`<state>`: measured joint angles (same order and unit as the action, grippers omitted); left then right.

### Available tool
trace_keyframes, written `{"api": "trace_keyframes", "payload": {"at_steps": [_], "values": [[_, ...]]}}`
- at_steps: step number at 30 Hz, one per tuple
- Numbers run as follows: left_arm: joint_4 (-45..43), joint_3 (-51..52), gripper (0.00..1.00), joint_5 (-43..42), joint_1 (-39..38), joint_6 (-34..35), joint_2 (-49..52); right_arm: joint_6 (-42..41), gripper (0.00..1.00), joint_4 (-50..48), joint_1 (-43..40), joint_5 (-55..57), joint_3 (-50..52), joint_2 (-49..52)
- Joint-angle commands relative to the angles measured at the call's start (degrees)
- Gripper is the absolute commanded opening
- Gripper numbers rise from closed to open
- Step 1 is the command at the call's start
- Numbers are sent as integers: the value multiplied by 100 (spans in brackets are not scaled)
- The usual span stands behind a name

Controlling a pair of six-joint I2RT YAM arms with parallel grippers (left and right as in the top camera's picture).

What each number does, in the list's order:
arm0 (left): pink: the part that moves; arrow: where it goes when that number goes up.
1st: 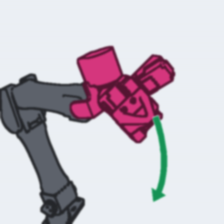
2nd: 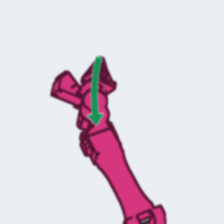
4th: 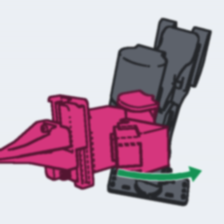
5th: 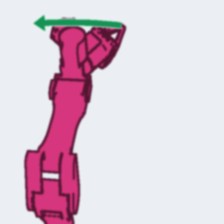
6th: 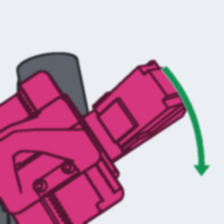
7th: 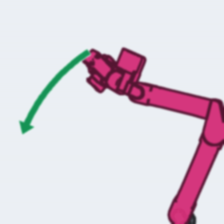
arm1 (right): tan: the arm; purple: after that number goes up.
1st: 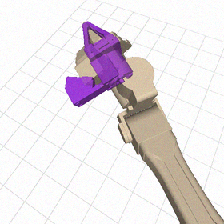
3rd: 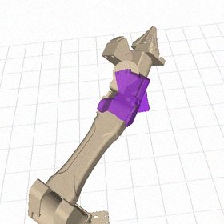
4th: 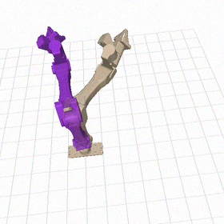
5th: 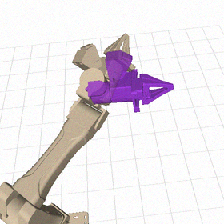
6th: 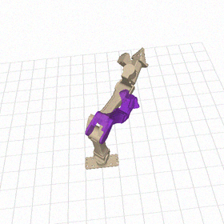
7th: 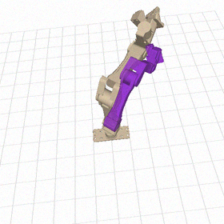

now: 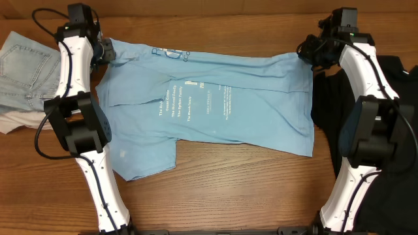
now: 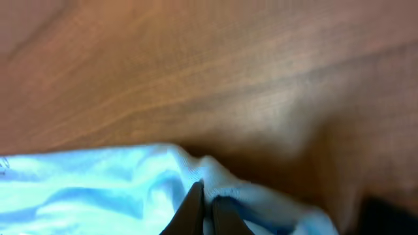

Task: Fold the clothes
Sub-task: 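Lift the bottom hem with both grippers and fold it up toward the collar, then grasp the folded t-shirt's left and right edges with both grippers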

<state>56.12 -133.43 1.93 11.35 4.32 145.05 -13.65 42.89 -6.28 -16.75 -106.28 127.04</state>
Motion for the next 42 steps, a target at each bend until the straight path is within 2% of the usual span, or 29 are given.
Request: {"api": "trace_keyframes", "payload": {"at_steps": [1, 2, 3, 4, 9, 15, 16, 17, 18, 19, 20, 21, 22, 23, 24, 28, 31, 33, 37, 42], "values": [[-127, -103, 25, -144, 24, 103, -146, 55, 28, -313, -22, 9, -57, -59], [-85, -157, 29, -155, 26, 101, -151, 57, 59, -356, -22, 107, -57, -59], [2, -249, 31, -153, 37, 79, -157, 55, 67, -365, -22, 273, -59, -59], [120, -348, 35, -155, 44, 35, -160, 57, 67, -345, -22, 409, -59, -59], [1360, -1375, 39, -151, 92, -306, -162, 52, 67, 133, -138, 511, -61, -151], [3305, -3215, 44, -136, 129, -393, -162, 59, 67, 1014, -402, 24, -72, -857], [3600, -3482, 46, -138, 133, -391, -162, 59, 68, 1207, -442, -11, -72, -1058], [4074, -3908, 55, -138, 140, -389, -162, 61, 67, 1539, -481, -4, -72, -1397], [4072, -4017, 57, -203, 149, -337, -186, 59, 68, 1742, -501, -7, -72, -1576], [4070, -4009, 68, -374, 162, -273, -282, 59, 69, 1965, -505, -7, -72, -1757], [4070, -4000, 73, -612, 162, -260, -352, 57, 70, 2247, -505, -4, -72, -1950], [4070, -4000, 74, -793, 162, -260, -398, 59, 71, 2529, -505, 0, -72, -2100], [4070, -3998, 72, -940, 164, -216, -431, 57, 72, 2774, -496, 15, -72, -2194], [4070, -3985, 61, -1069, 166, -92, -470, 57, 72, 3088, -476, 13, -72, -2258], [4070, -3947, 56, -1220, 170, -26, -525, 57, 72, 3353, -461, 13, -72, -2277], [4070, -3556, 54, -1235, 98, -98, -1095, 321, 71, 4321, -363, 22, -48, -2258], [4070, -2778, 55, -466, 63, -114, -1928, 514, 71, 4601, -308, 46, -48, -2258], [4070, -2022, 59, 26, 61, -59, -2553, 514, 73, 4715, -304, 50, -37, -2256], [4070, -164, 66, 140, 129, 181, -3486, 463, 77, 4586, -304, 59, 466, -2256], [3862, 1788, 66, 87, 140, 260, -3598, 227, 77, 3928, -304, 31, 1725, -2256]]}}
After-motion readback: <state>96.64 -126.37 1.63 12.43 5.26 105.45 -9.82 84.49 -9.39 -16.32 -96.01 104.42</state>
